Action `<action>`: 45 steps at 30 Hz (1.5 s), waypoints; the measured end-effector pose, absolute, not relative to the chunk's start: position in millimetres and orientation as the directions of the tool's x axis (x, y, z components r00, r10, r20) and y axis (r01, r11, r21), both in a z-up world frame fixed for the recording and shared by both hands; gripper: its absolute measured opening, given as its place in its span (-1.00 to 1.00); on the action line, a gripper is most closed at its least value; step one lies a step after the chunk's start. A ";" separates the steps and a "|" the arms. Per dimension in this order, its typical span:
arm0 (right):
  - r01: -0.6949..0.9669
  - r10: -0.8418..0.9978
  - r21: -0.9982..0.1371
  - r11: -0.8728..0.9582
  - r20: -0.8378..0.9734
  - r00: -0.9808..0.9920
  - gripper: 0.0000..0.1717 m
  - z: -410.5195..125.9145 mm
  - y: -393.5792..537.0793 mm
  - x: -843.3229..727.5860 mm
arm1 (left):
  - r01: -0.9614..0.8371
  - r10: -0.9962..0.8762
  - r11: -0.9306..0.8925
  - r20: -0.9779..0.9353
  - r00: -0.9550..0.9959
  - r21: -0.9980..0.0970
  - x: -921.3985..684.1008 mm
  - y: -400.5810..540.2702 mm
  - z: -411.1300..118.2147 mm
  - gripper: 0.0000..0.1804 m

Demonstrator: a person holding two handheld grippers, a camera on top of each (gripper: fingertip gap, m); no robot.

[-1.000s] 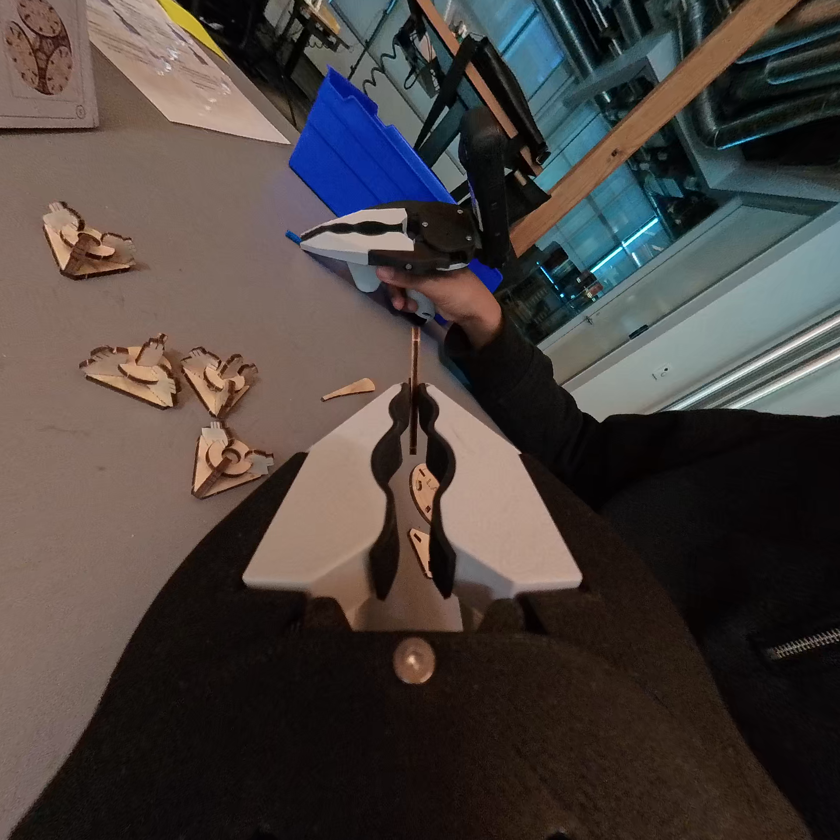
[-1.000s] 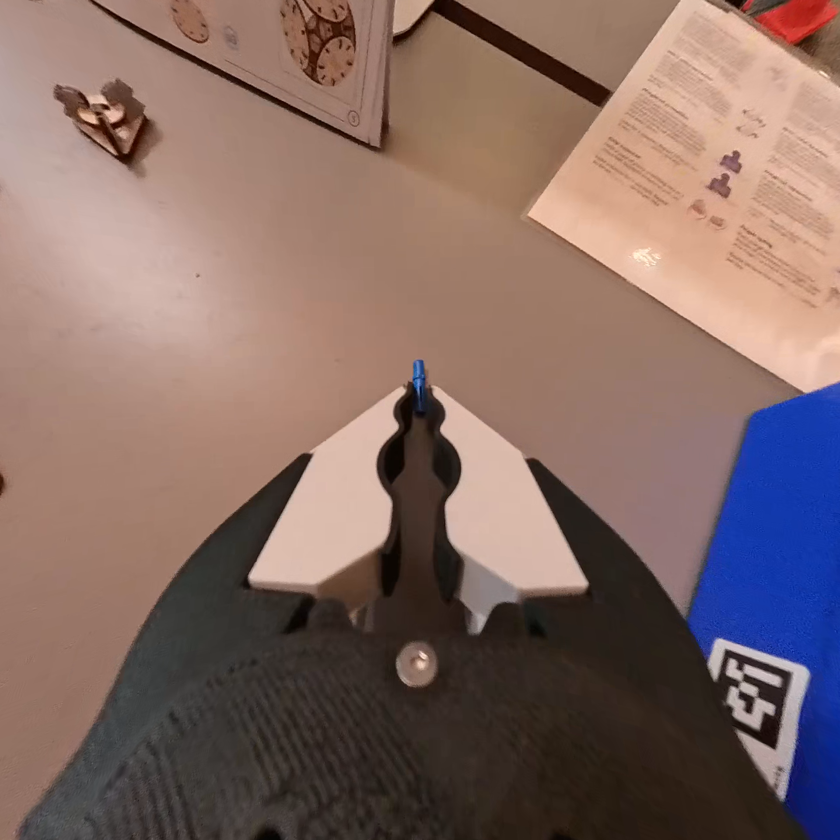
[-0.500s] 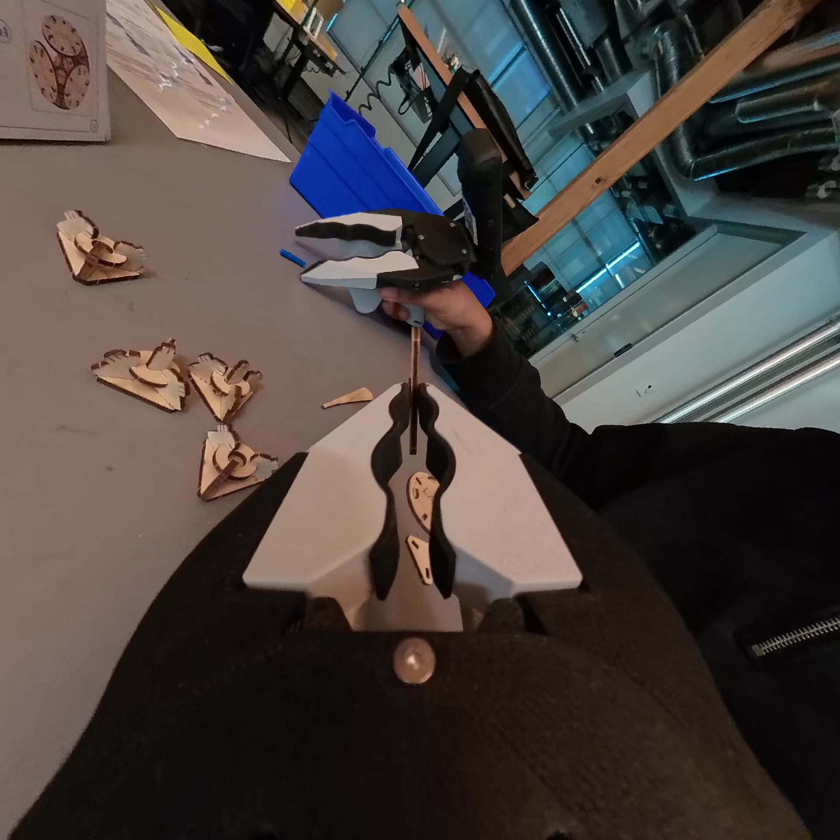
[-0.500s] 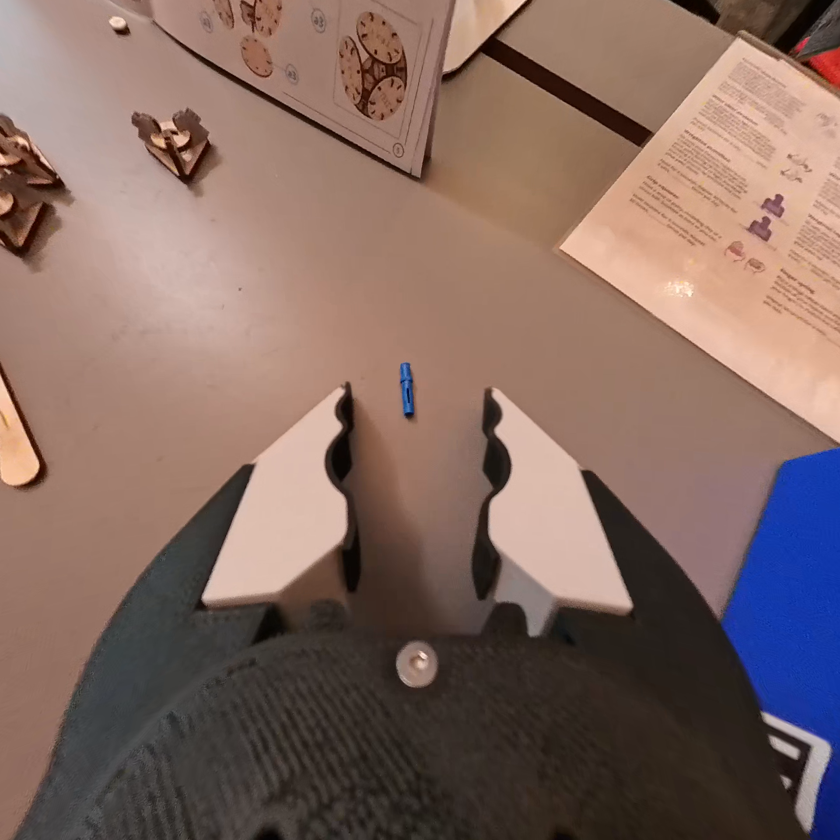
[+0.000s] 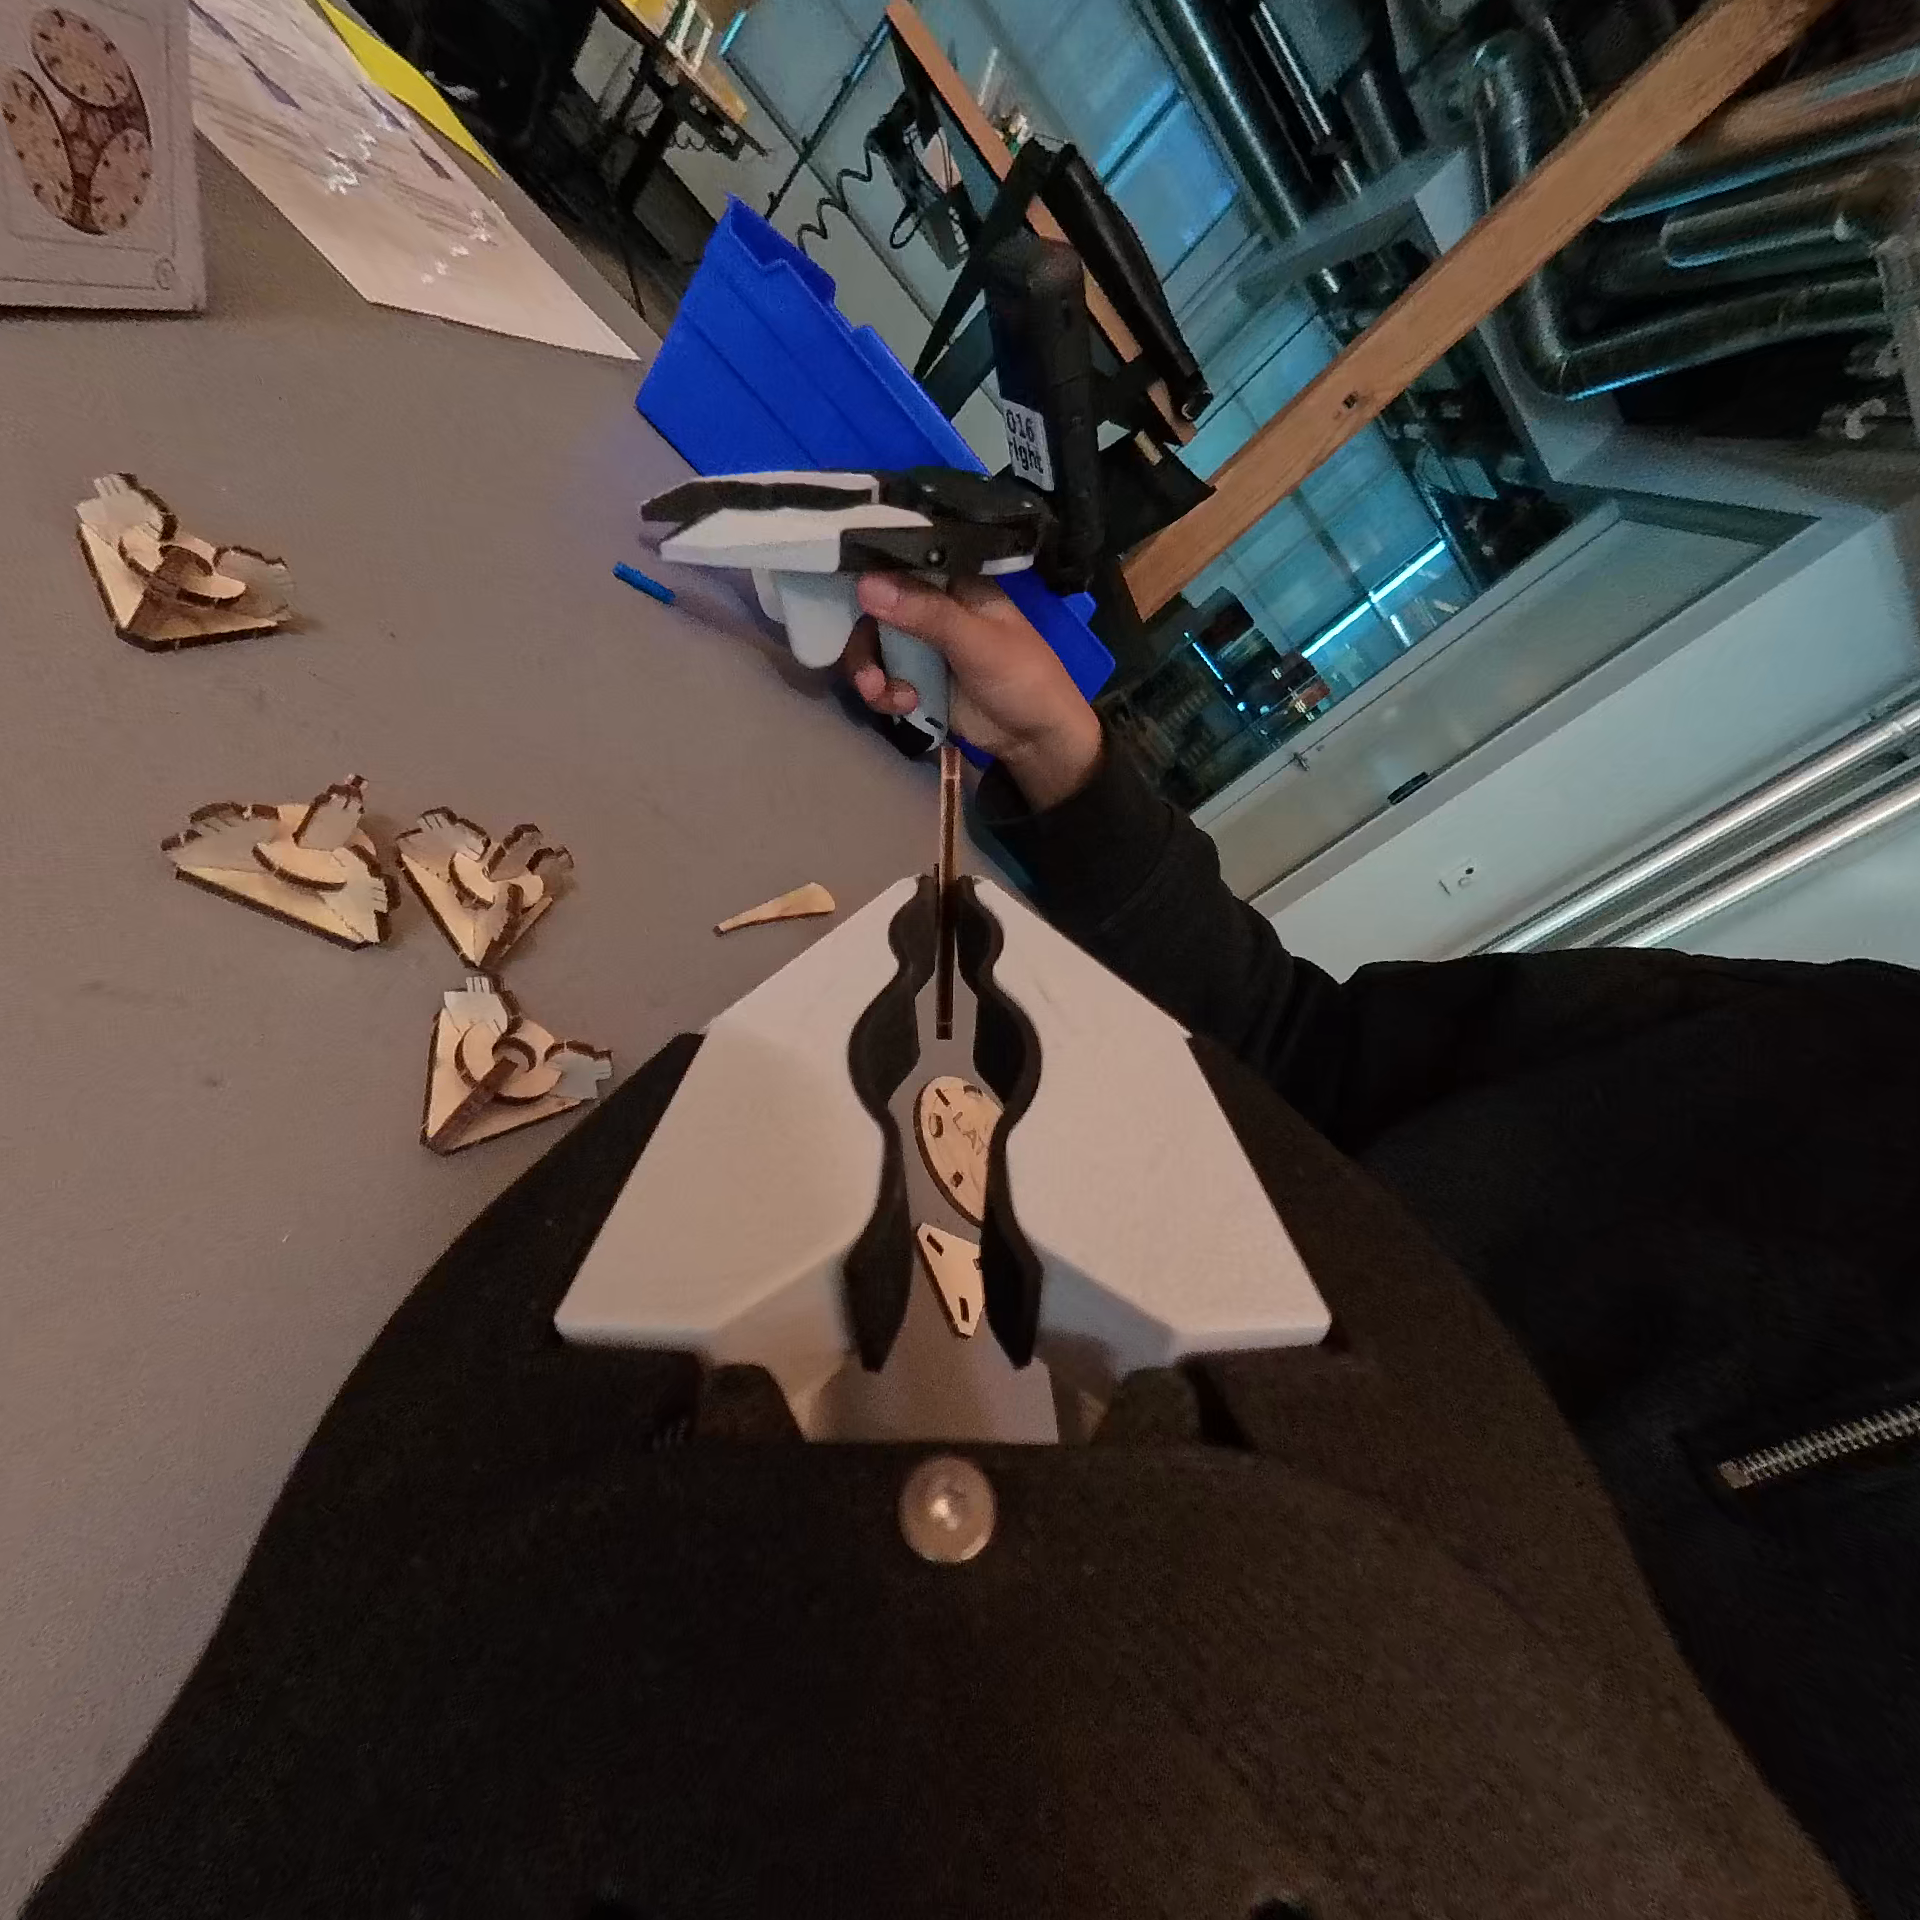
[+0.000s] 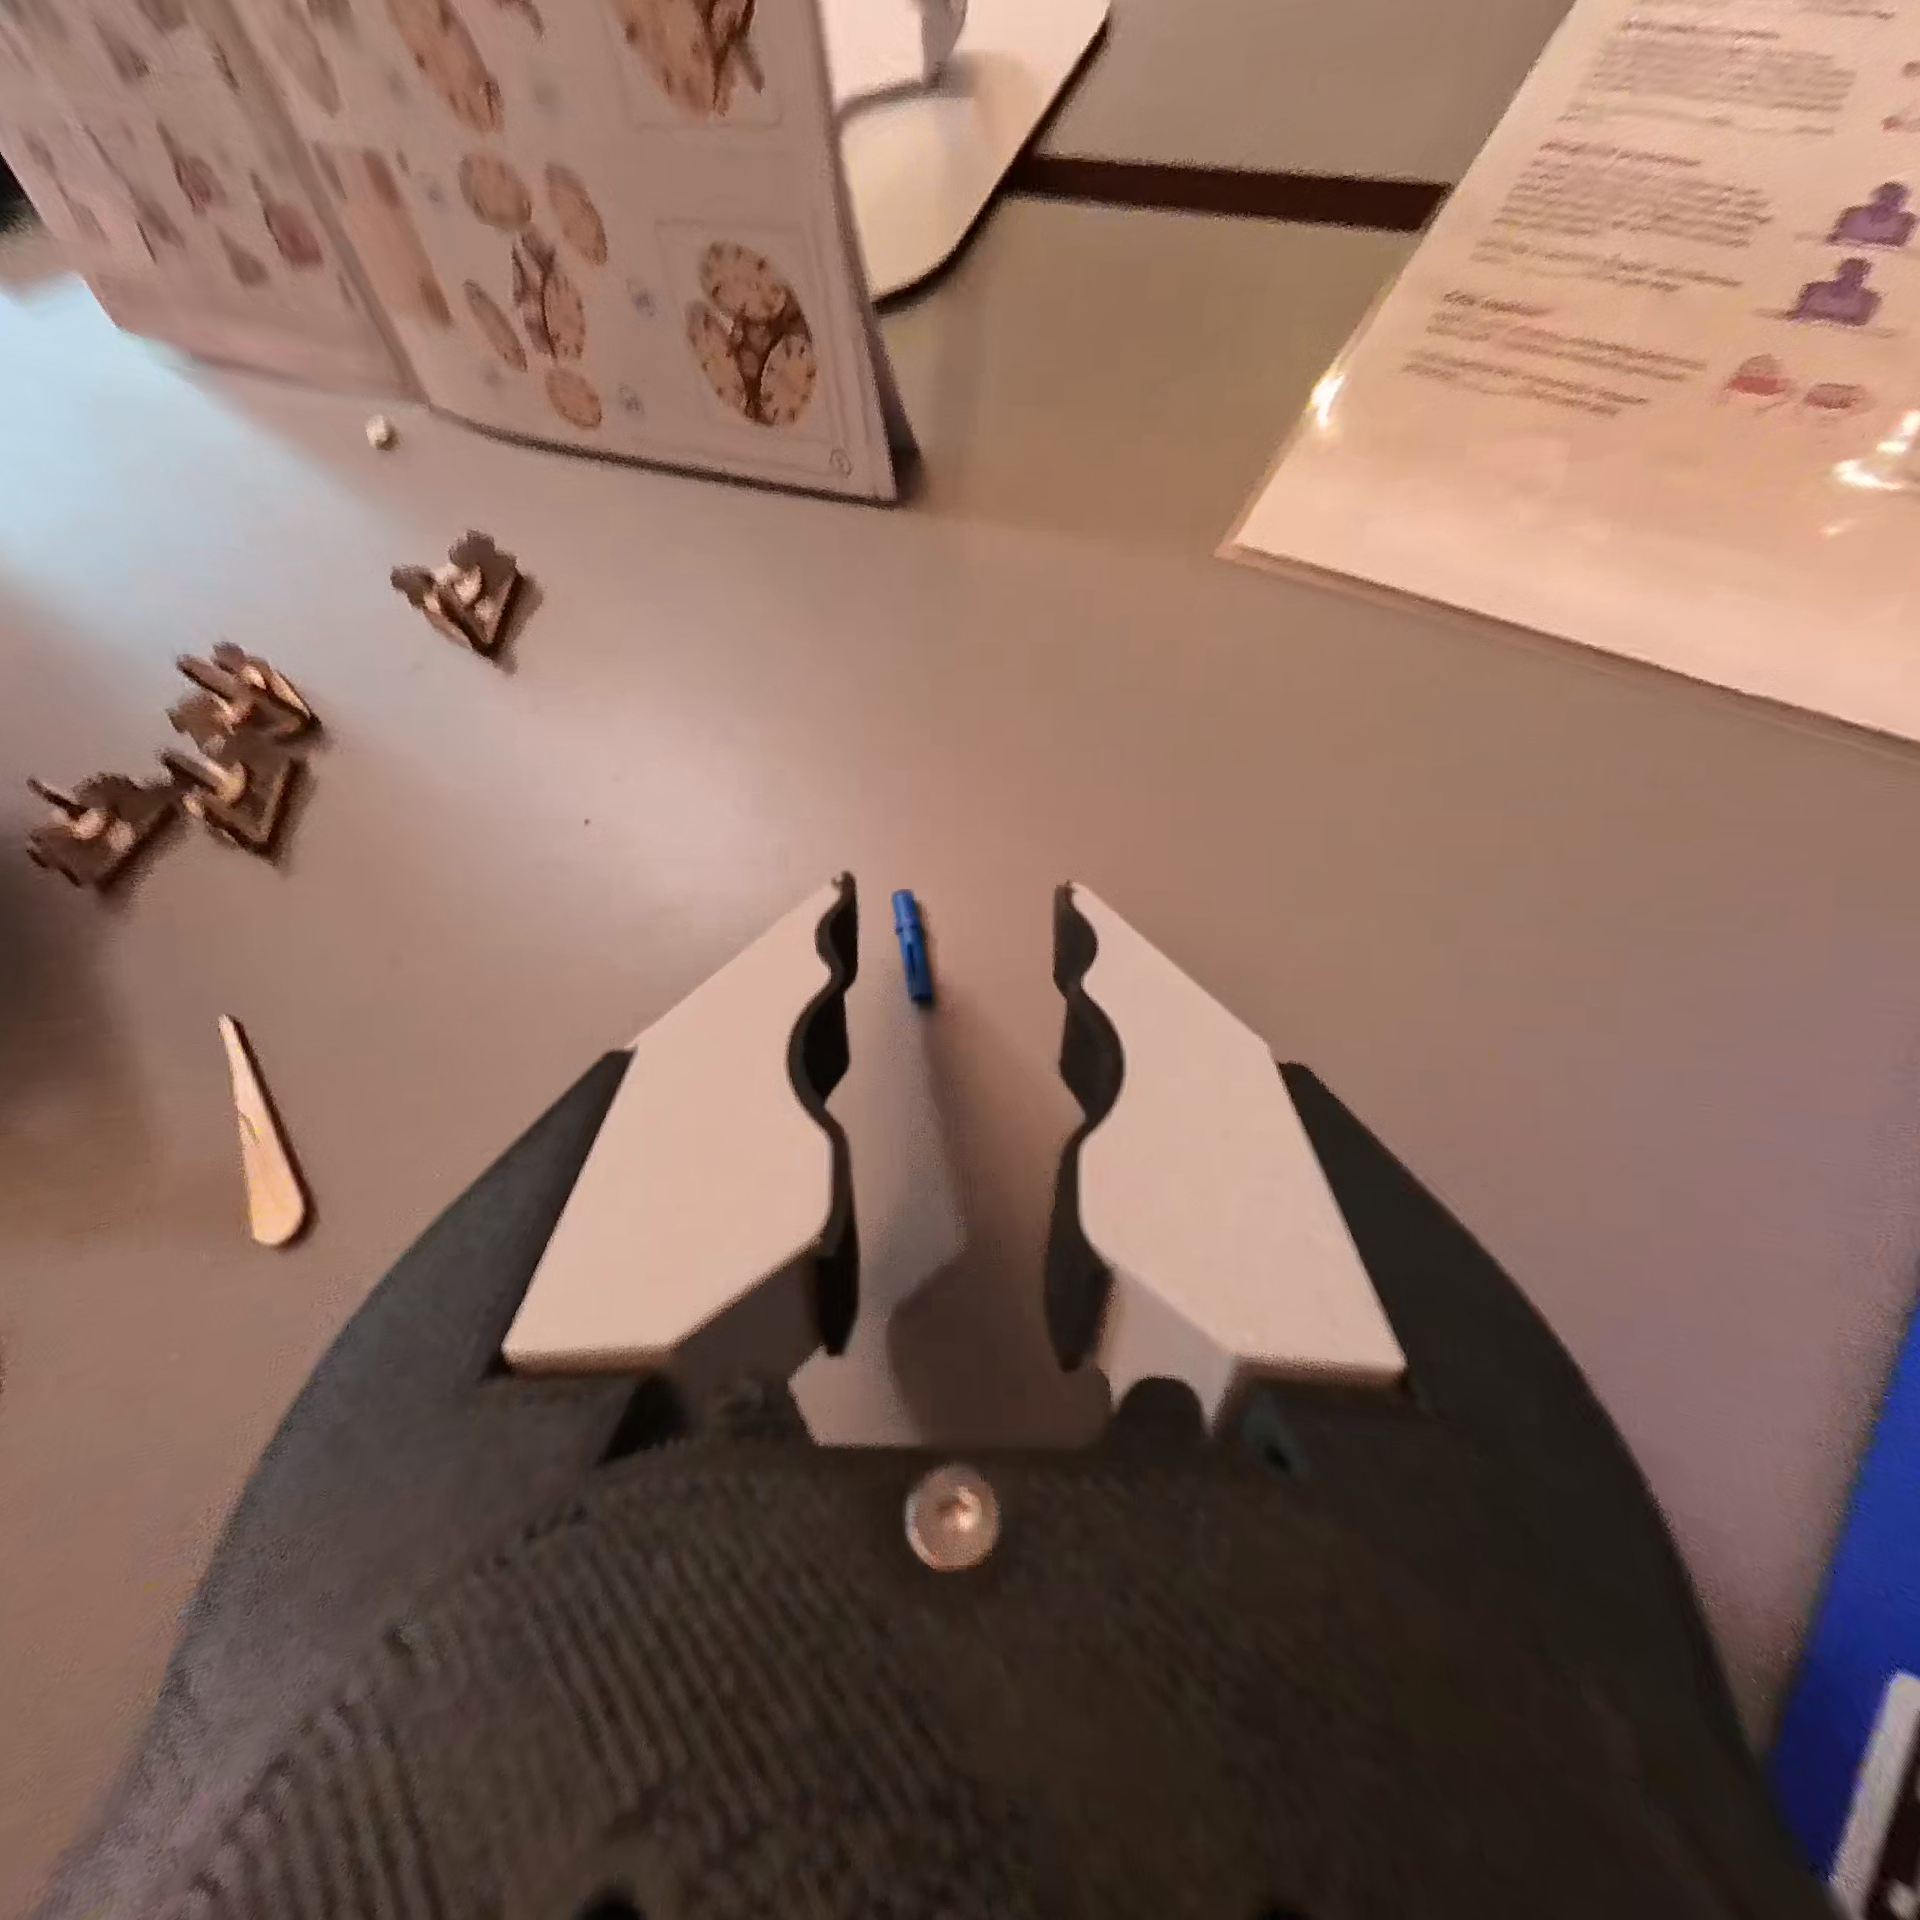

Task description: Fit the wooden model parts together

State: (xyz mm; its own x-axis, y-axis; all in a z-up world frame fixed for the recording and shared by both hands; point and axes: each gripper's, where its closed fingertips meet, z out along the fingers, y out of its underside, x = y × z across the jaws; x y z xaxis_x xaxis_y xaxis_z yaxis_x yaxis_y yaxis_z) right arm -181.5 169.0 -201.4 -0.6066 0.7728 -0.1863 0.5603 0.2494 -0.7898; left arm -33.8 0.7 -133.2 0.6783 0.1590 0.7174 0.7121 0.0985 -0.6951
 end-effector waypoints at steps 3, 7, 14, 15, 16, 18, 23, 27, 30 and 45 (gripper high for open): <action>0.534 0.776 -0.754 0.384 -0.050 -0.628 -0.68 -214.1 163.3 -178.4 | 0.715 0.158 0.092 0.719 0.677 -0.693 -33.0 1.7 -134.3 -1.00; 0.488 0.745 -0.749 0.447 0.011 -0.667 -0.96 -215.3 149.8 -172.4 | 0.710 0.165 0.097 0.715 0.679 -0.697 -34.0 0.6 -133.2 -1.00; 0.290 0.513 -0.911 0.295 -0.105 -0.852 -0.97 -153.8 69.9 -117.5 | 0.723 0.182 0.152 0.739 0.649 -0.673 -42.3 -7.0 -133.4 -1.00; 0.279 0.448 -0.927 0.248 -0.146 -0.882 -0.97 -140.8 52.2 -100.0 | 0.717 0.197 0.163 0.735 0.649 -0.678 -44.4 -9.0 -133.0 -1.00; 0.275 0.395 -0.937 0.216 -0.174 -0.902 -0.97 -130.9 37.3 -84.5 | 0.707 0.213 0.173 0.727 0.653 -0.686 -46.3 -11.1 -132.4 -1.00; 0.238 0.338 -0.950 0.203 -0.161 -0.927 -0.98 -120.5 15.8 -63.0 | 0.691 0.244 0.185 0.714 0.656 -0.699 -49.4 -14.6 -131.2 -1.00; 0.160 0.320 -0.943 0.291 -0.062 -0.945 -0.97 -130.8 -10.8 -44.3 | 0.648 0.291 0.189 0.672 0.681 -0.738 -49.4 -13.8 -127.2 -1.00; 0.134 0.365 -0.946 0.294 -0.019 -0.931 -0.97 -130.5 -11.1 -49.7 | 0.612 0.338 0.157 0.624 0.704 -0.775 -47.5 -10.4 -128.2 -1.00; 0.176 0.354 -0.943 0.283 -0.068 -0.933 -0.97 -131.6 -11.0 -48.8 | 0.580 0.373 0.137 0.585 0.720 -0.803 -47.3 -9.7 -128.4 -1.00; -0.171 0.378 -0.786 0.594 0.460 -0.804 -0.97 -139.6 -12.2 -50.7 | 0.571 0.428 0.141 0.570 0.701 -0.809 -48.9 -7.7 -133.0 -1.00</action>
State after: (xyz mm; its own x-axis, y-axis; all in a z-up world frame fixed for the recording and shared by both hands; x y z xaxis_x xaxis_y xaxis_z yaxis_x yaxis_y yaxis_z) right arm -50.7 -12.2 -139.6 -0.8036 0.3778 0.4600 -0.1710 0.5937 -0.7863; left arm -48.9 -7.7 -133.0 0.7012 0.4285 0.5699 0.5709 0.1413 -0.8087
